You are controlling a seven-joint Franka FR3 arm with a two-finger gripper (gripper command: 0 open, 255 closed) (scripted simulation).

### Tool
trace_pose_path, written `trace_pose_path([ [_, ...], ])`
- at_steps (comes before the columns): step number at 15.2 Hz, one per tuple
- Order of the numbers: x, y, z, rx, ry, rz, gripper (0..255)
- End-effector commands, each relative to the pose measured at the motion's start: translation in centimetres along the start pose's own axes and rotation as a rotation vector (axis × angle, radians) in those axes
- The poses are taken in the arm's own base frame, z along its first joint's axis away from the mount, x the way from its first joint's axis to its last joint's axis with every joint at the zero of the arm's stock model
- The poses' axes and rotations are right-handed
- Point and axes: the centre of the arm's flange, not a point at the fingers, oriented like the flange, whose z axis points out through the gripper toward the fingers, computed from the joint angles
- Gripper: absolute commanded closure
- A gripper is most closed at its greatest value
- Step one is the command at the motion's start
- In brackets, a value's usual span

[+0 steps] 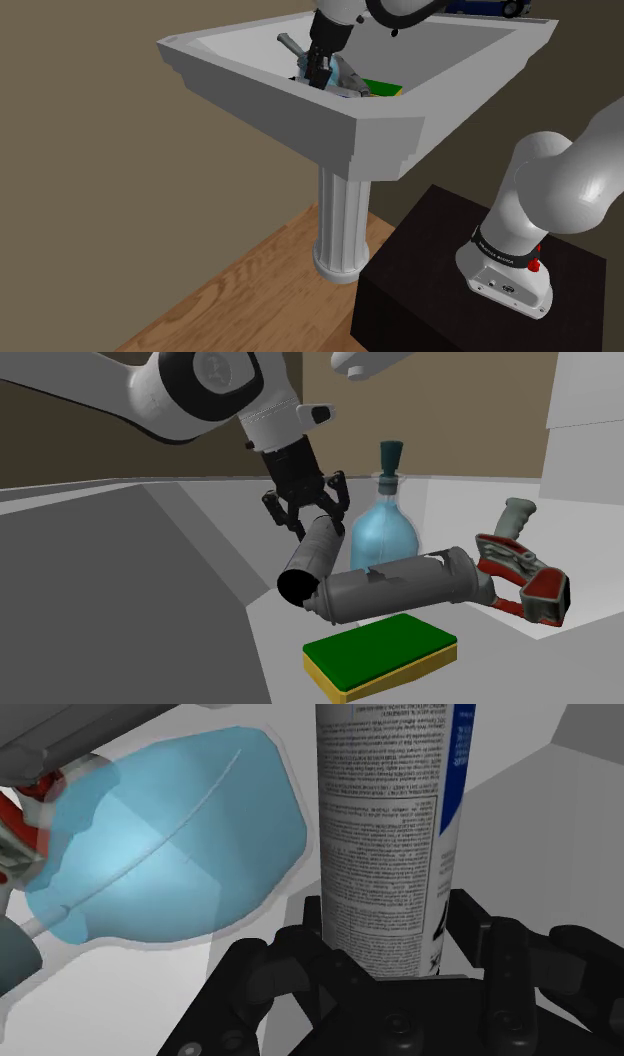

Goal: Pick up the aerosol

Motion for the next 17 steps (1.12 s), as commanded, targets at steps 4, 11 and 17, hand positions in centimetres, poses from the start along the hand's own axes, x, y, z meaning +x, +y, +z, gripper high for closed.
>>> trace_pose_path([
  [4, -0.6, -0.2, 0.9, 0.009, -0.019, 0.003, 255],
  [11, 0.4, 0.5, -0.8, 0.009, -0.019, 0.003, 255],
  [17, 1.4, 1.4, -3.7, 0.009, -0.019, 0.003, 255],
])
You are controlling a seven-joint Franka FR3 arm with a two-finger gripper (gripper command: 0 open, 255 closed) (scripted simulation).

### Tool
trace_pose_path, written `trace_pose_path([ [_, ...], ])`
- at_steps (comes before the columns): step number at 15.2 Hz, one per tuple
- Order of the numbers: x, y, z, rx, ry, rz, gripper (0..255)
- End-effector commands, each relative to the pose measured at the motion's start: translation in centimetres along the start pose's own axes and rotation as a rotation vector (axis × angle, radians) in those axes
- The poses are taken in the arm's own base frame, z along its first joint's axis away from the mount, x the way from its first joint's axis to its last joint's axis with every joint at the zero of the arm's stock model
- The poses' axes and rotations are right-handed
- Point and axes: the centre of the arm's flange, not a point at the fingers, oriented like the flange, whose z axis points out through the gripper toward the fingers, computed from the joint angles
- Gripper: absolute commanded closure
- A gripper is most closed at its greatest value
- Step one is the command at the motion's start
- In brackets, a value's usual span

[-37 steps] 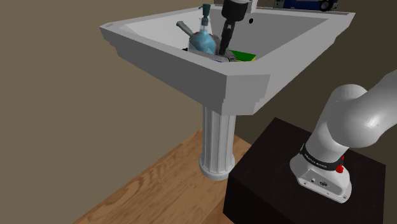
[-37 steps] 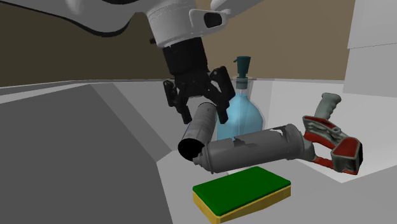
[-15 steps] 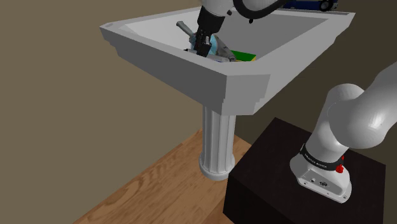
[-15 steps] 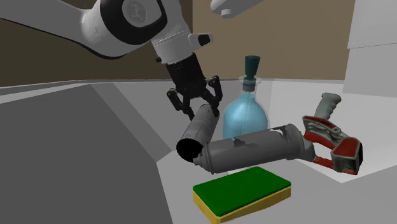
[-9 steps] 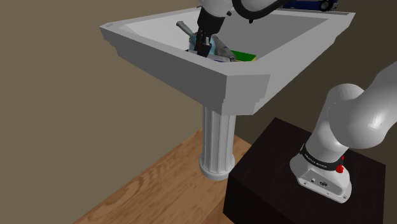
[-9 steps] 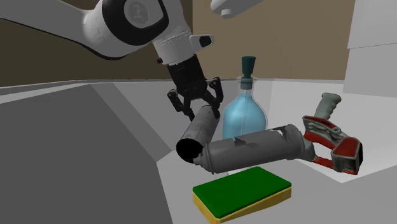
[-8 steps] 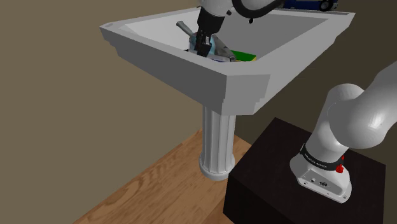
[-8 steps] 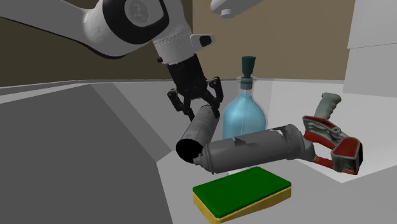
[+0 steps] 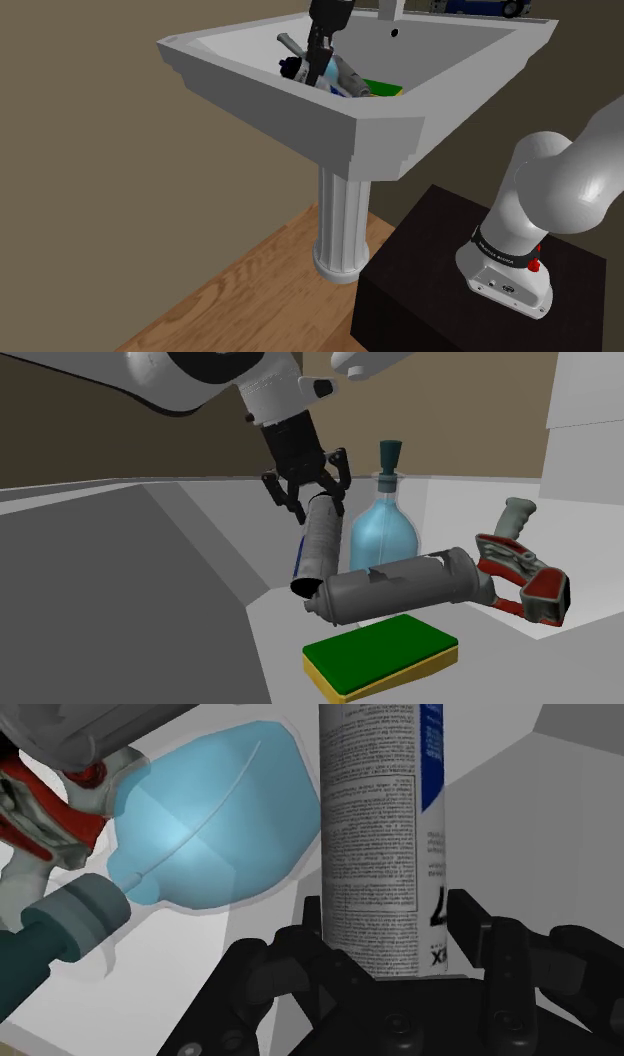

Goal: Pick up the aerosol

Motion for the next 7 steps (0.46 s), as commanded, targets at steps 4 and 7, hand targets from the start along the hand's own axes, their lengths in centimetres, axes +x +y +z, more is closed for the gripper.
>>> trace_pose_path([
  [4, 1.0, 0.8, -2.5, 0.000, 0.000, 0.000, 255],
  [7, 1.1, 0.9, -3.0, 0.000, 0.000, 0.000, 255],
])
